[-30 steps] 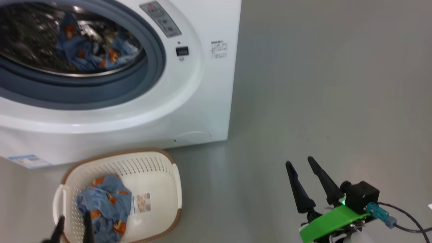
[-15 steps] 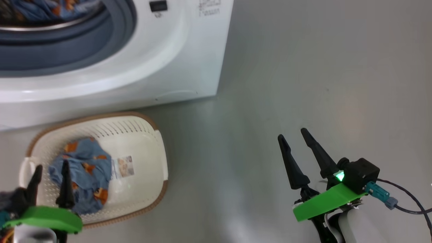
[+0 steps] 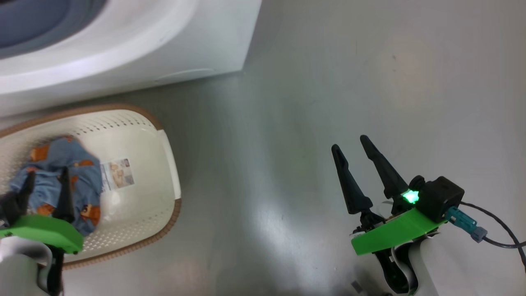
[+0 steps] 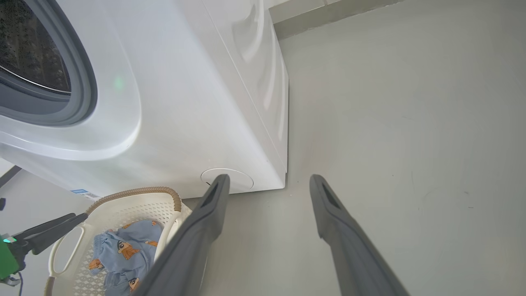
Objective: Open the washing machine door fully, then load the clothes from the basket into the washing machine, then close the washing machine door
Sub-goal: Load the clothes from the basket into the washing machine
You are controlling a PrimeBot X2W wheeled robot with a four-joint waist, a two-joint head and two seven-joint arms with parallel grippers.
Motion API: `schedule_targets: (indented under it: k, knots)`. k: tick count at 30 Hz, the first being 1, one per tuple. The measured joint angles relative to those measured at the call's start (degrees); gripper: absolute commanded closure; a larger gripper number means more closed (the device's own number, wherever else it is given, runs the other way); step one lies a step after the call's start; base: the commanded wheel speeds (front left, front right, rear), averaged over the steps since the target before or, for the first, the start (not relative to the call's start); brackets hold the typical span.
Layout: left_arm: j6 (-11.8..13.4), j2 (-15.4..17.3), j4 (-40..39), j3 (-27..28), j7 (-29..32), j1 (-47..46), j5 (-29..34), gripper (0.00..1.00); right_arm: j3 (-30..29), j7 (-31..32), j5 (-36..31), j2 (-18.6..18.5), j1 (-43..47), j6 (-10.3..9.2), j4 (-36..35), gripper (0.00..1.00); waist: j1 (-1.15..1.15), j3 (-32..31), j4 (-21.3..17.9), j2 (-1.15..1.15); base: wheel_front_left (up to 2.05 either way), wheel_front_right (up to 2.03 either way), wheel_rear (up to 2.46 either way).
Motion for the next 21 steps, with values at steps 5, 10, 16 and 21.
schedule_targets:
  k: [5, 10, 16, 21]
  knots:
    - [0.0, 1.6, 5.6, -0.6, 0.0, -4.1, 0.9, 0.00, 0.2, 0.0, 0.4, 0.0, -0.6, 0.00, -0.8, 0.00, 0.00, 2.7, -1.2, 0.00, 0.00, 0.00, 0.00]
    - [0.0, 2.6, 9.5, -2.2, 0.0, -8.4, 1.4, 0.00, 0.3, 0.0, 0.4, 0.0, -0.7, 0.00, -1.6, 0.00, 0.00, 5.3, -2.0, 0.00, 0.00, 0.00, 0.00]
    - [0.0, 3.4, 16.7, -3.1, 0.0, -13.8, 1.3, 0.00, 0.4, 0.0, 0.6, 0.0, -1.3, 0.00, -2.7, 0.00, 0.00, 8.9, -2.6, 0.00, 0.00, 0.00, 0.00]
    - [0.3, 4.0, 21.2, -2.8, 0.0, -16.6, 1.4, 0.00, 0.5, 0.0, 0.8, 0.0, -1.4, 0.00, -3.2, 0.00, 0.00, 11.0, -2.8, 0.00, 0.00, 0.00, 0.00]
